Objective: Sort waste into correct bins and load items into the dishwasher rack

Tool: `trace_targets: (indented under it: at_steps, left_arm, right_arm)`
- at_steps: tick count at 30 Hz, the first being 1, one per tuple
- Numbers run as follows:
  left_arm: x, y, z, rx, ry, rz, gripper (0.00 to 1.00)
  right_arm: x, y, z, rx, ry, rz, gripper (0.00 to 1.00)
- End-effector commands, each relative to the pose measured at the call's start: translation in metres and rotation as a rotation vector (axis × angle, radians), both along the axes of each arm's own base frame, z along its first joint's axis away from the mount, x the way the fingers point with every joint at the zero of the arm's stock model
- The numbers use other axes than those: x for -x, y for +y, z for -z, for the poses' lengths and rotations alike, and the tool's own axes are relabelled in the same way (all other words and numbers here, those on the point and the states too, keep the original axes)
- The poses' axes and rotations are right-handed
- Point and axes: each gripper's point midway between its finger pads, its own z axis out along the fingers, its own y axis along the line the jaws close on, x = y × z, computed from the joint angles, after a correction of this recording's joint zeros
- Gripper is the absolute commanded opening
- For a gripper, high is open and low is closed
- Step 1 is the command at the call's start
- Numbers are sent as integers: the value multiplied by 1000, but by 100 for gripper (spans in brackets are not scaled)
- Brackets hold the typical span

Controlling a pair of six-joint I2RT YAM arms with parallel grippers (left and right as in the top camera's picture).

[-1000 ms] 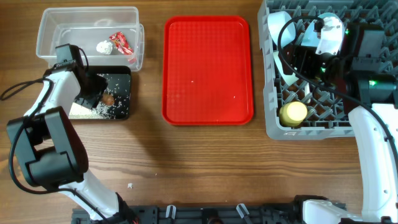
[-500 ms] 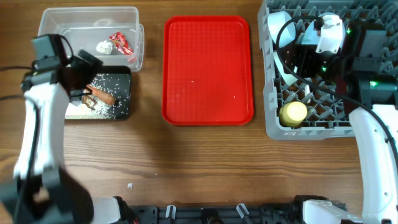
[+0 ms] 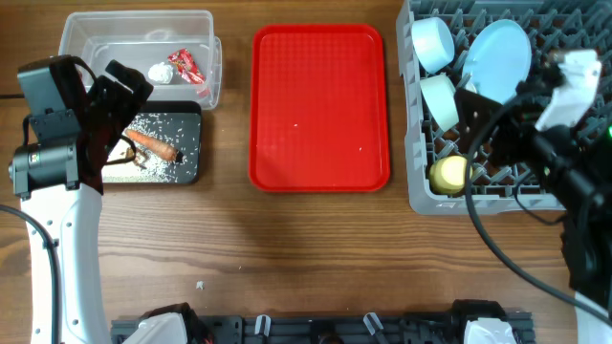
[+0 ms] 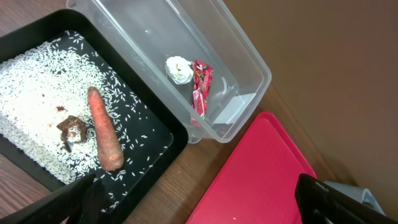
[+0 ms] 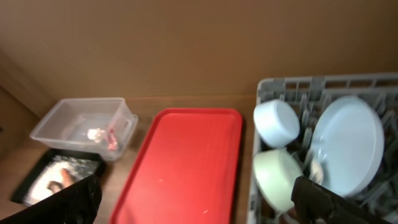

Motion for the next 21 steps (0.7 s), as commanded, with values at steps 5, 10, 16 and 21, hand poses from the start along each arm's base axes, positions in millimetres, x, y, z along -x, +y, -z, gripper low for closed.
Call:
trace_targets:
  at_steps: [5, 10, 16, 21]
  left_arm:
    - [-1, -2, -4, -11, -8, 22, 100]
    - [-1, -2, -4, -10, -8, 22, 100]
    - [-1, -2, -4, -10, -8, 22, 100]
    - [-1, -2, -4, -10, -8, 22, 100]
  right_arm:
    - [11, -2, 18, -77, 122, 56, 100]
    - [5, -21, 23, 26, 111, 127, 100]
    - [-8, -30, 12, 163, -7, 124, 100]
    - [5, -30, 29, 245, -141, 105, 100]
